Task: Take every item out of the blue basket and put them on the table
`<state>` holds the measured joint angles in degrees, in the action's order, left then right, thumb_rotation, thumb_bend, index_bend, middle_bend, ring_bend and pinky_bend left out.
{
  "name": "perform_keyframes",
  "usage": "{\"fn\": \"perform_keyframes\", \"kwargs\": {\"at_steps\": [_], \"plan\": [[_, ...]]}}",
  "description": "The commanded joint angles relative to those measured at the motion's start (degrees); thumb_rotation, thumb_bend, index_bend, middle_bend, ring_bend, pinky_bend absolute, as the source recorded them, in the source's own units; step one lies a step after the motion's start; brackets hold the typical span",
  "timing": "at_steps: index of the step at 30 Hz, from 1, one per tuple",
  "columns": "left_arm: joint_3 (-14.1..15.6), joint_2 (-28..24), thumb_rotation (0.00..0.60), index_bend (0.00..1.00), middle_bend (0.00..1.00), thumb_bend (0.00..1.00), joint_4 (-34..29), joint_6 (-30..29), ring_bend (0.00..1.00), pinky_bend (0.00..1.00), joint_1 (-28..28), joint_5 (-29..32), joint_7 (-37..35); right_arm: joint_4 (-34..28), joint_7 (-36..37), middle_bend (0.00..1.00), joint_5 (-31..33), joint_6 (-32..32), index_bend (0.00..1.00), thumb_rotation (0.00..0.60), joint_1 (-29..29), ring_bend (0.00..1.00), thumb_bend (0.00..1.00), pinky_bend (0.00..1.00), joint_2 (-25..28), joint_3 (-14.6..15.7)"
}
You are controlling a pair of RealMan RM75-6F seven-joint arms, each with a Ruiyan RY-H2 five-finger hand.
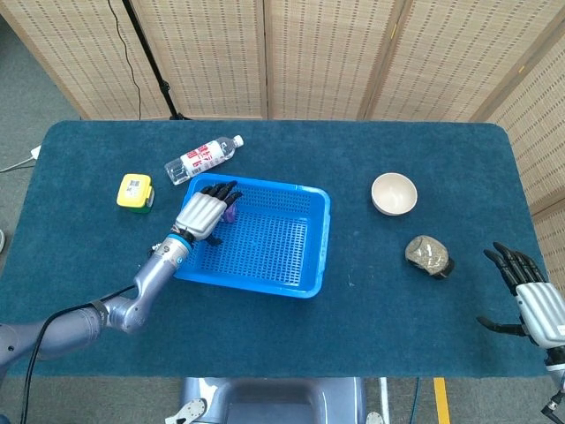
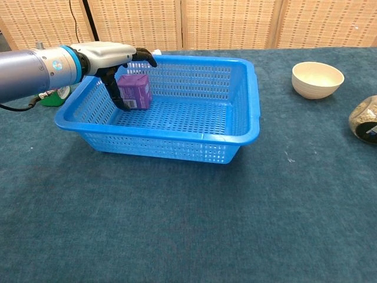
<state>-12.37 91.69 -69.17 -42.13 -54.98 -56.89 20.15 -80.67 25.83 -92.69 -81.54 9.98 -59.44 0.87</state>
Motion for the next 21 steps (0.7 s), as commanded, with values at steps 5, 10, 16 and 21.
{"fn": "perform_keyframes", "kwargs": {"at_steps": [5, 10, 16, 21], "plan": [[0.40, 2.05, 0.600, 0.14, 0.02, 0.07, 3.75, 2.22, 0.07, 0.17, -1.29, 1.63, -0.25, 0.09, -0.25, 0.02, 0.37, 0.61, 0.00, 0.600, 0.19, 0.00, 0.00, 0.05, -0.22, -0.11], [0.50, 3.76, 0.600, 0.14, 0.03, 0.07, 6.32, 3.02, 0.07, 0.17, -2.26, 2.37, 0.13, 0.29, -0.20, 0.02, 0.77, 0.99, 0.00, 0.600, 0.23, 0.00, 0.00, 0.05, -0.30, -0.25], [0.18, 4.34, 0.600, 0.15, 0.11, 0.07, 6.49, 3.12, 0.12, 0.23, -2.41, 2.11, -1.47, 0.50, 0.03, 0.02, 1.24, 1.20, 0.00, 0.600, 0.23, 0.00, 0.00, 0.05, -0.29, -0.49], [0.34, 2.32, 0.600, 0.15, 0.11, 0.07, 3.44, 0.40, 0.12, 0.23, -1.13, -0.82, -3.29, 0.59, 0.51, 0.02, 1.05, 0.90, 0.00, 0.600, 0.15, 0.00, 0.00, 0.05, -0.18, -0.55]]}}
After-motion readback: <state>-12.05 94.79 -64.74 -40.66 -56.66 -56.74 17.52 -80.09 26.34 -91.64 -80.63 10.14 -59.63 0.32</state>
